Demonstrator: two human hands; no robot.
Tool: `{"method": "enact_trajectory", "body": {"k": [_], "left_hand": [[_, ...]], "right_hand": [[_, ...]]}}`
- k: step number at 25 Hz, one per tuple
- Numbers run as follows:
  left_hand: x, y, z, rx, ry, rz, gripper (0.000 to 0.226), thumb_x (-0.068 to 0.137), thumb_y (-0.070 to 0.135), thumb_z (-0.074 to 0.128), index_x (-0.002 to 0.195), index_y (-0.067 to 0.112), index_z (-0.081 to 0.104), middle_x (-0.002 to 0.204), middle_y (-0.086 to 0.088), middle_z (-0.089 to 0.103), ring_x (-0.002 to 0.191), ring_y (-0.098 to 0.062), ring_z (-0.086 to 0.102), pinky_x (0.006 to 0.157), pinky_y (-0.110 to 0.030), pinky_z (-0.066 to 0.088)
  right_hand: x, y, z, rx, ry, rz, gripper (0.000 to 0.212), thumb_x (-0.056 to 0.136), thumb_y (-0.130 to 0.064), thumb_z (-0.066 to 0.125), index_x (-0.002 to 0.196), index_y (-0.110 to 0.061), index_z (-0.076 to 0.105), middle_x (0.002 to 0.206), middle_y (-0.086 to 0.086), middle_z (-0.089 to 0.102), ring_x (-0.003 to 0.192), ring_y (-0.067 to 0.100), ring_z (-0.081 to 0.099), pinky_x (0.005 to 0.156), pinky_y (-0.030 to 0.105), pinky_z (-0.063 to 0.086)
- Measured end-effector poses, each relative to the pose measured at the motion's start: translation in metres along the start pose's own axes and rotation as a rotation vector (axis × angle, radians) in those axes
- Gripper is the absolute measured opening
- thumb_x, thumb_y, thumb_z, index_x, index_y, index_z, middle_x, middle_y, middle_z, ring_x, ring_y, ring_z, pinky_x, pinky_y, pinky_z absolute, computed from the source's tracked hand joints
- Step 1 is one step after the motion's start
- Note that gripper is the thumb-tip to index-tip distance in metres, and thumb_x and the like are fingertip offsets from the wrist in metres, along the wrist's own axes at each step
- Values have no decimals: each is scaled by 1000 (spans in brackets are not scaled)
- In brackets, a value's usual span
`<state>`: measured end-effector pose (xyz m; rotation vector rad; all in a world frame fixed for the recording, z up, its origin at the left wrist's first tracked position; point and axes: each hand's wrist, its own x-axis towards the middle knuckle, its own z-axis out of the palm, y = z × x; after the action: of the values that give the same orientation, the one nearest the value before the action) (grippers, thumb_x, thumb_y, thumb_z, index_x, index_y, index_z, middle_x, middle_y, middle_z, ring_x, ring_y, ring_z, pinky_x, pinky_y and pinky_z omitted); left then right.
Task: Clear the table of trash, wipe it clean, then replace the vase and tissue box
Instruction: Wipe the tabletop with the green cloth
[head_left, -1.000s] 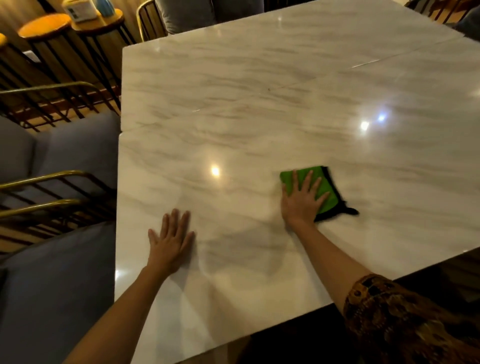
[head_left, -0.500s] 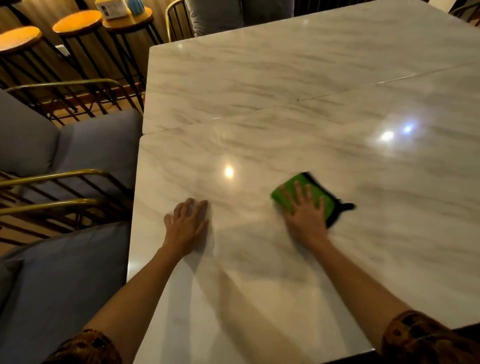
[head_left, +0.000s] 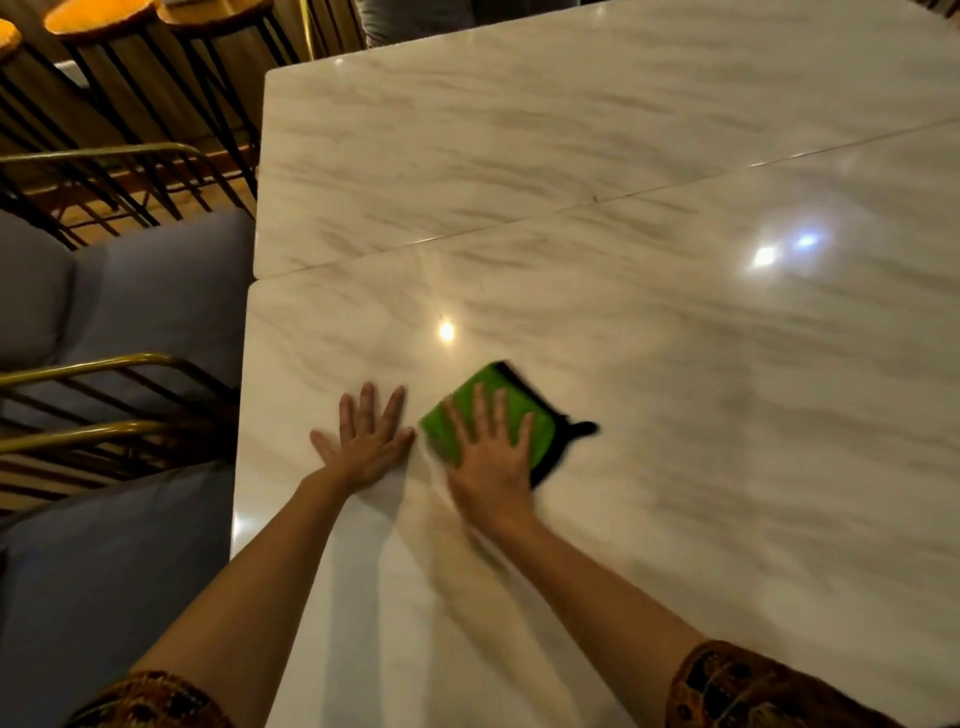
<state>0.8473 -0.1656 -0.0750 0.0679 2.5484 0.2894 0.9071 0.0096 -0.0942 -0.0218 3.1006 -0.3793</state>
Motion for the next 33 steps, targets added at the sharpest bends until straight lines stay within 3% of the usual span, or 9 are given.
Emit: {"method": "enact_trajectory", "body": {"k": [5, 10, 14, 18, 22, 24, 27, 30, 33], "left_hand": [[-13, 6, -5, -1, 41, 22, 64, 80, 68, 8, 132, 54, -26, 144, 10, -41, 140, -23, -30, 105, -68, -14], [-16, 11, -9, 23, 16, 5, 58, 95, 59, 14, 135, 49, -27, 139, 11, -44, 139, -21, -32, 106, -67, -13], [-13, 12, -12, 17, -30, -7, 59, 97, 54, 19, 132, 50, -28, 138, 12, -46, 135, -17, -35, 106, -66, -14], [-12, 15, -14, 50, -52, -33, 58, 97, 54, 18, 128, 50, -32, 135, 10, -47, 132, -14, -37, 106, -66, -13], [-10, 18, -13, 69, -71, -99, 62, 96, 58, 16, 126, 42, -35, 133, 10, -48, 134, -16, -37, 105, -66, -15], [-10, 17, -13, 59, -51, -88, 59, 96, 58, 16, 126, 48, -34, 134, 11, -48, 136, -17, -36, 105, -66, -15], [-13, 13, -11, 55, -14, -25, 57, 81, 73, -1, 119, 59, -40, 134, 12, -53, 132, -19, -42, 105, -66, -18], [-14, 9, -4, 12, 19, 3, 66, 61, 85, -18, 117, 62, -42, 136, 13, -52, 129, -17, -45, 103, -64, -21], [-13, 8, -1, -6, 37, 10, 69, 57, 84, -26, 121, 61, -40, 136, 15, -53, 129, -16, -47, 102, -63, -23]], "right_hand": [[20, 35, -7, -35, -135, -373, 62, 82, -50, 32, 142, -34, 41, 153, 2, 33, 141, 33, 30, 112, 60, 18], [105, 166, -48, 83, -37, 187, 54, 98, -51, 29, 149, -37, 17, 160, -2, 6, 147, 29, 5, 115, 54, 0], [147, 164, -52, -11, 13, 422, 58, 100, -50, 24, 152, -34, 5, 161, 5, 0, 147, 32, -1, 113, 62, 1], [150, 49, -22, 75, -40, 117, 52, 100, -41, 35, 150, -29, 25, 160, 9, 9, 146, 35, 4, 111, 60, -2], [126, -42, -6, -20, -252, -419, 66, 87, -56, 4, 149, -39, 16, 160, 1, 4, 147, 31, 0, 113, 56, -8], [152, -21, -13, 1, -258, -483, 71, 81, -60, 2, 149, -41, 15, 160, -2, 3, 147, 26, -3, 113, 54, -8], [210, 66, -29, 62, -79, -123, 56, 97, -52, 29, 149, -35, 20, 161, 0, 8, 147, 25, 2, 116, 53, -3], [247, 150, -51, 71, -24, 270, 58, 99, -54, 22, 151, -34, 7, 161, 0, 0, 147, 27, -1, 115, 58, -1], [271, 127, -44, 70, 17, 434, 59, 100, -49, 24, 153, -28, 9, 161, 8, 2, 146, 34, -1, 113, 63, 1]]}}
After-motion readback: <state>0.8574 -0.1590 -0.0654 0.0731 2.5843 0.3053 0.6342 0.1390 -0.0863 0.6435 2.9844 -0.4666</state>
